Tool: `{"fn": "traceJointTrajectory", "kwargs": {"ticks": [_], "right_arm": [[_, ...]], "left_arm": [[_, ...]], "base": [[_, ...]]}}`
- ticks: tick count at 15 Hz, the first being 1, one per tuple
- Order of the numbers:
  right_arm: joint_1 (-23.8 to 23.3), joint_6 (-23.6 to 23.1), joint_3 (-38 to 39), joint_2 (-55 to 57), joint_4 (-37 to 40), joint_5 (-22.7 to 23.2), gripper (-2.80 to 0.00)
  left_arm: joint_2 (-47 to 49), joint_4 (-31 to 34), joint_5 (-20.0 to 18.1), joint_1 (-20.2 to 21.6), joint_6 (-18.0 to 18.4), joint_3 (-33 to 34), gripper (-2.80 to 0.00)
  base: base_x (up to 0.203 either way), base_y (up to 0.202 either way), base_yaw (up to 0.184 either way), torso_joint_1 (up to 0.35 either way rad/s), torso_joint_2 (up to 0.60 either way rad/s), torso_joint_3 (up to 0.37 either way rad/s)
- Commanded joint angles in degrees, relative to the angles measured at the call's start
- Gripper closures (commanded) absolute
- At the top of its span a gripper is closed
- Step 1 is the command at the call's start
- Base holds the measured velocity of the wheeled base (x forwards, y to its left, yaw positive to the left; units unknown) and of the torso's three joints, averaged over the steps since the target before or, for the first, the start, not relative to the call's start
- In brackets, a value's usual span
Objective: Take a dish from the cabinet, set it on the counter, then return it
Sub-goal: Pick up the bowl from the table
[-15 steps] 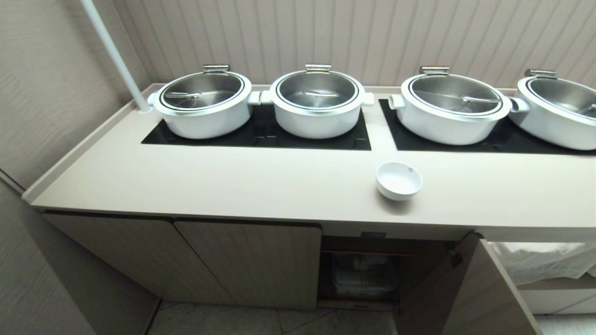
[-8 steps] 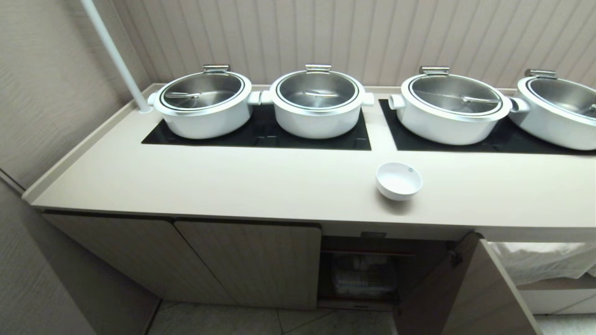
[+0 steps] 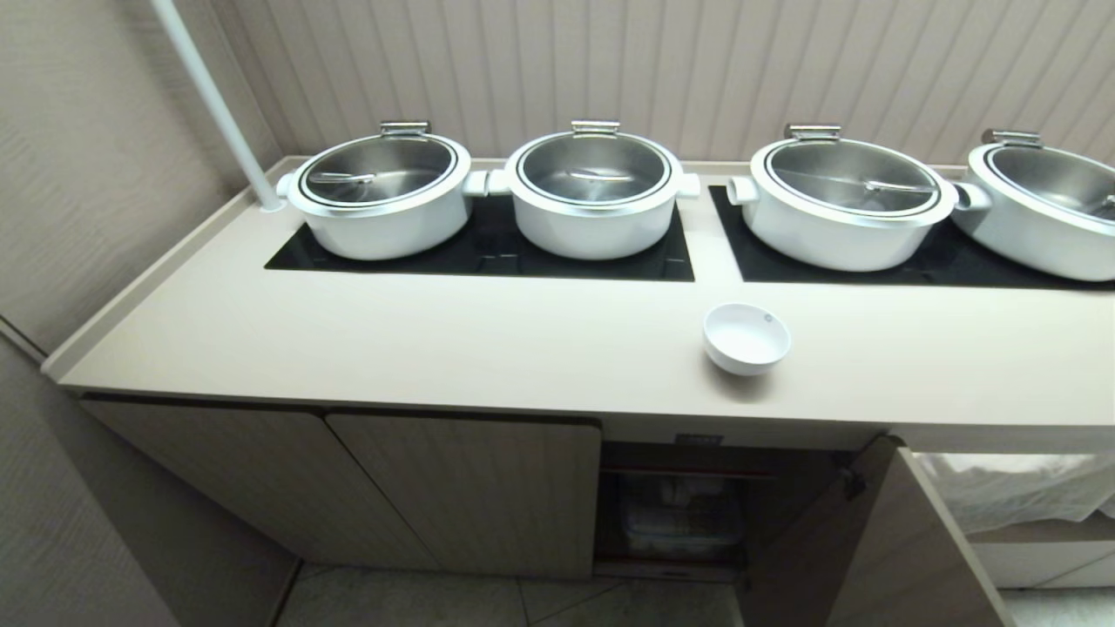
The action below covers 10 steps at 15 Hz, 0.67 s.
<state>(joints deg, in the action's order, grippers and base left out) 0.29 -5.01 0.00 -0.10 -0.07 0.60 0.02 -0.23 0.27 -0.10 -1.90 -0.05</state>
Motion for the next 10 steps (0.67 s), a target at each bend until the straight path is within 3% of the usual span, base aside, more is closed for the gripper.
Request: {"fn": "traceJointTrajectory", "kwargs": {"ticks": [1,10], "right_arm": [[0.06,-0.01,0.00,0.10,-0.01,0.02,0.00],[-0.03,0.00,0.00,0.10,-0.01,0.02,0.00]], "left_arm": [[-0.02,-0.03,0.00,0.01,-0.03,0.04,0.00],[-0.02,-0.03,0.08,0.01,-0.03,-0.04,0.00]], "base": [[0.000,0.000,0.000,0.000,0.00,0.000],[0.000,0.000,0.000,0.000,0.00,0.000]]}}
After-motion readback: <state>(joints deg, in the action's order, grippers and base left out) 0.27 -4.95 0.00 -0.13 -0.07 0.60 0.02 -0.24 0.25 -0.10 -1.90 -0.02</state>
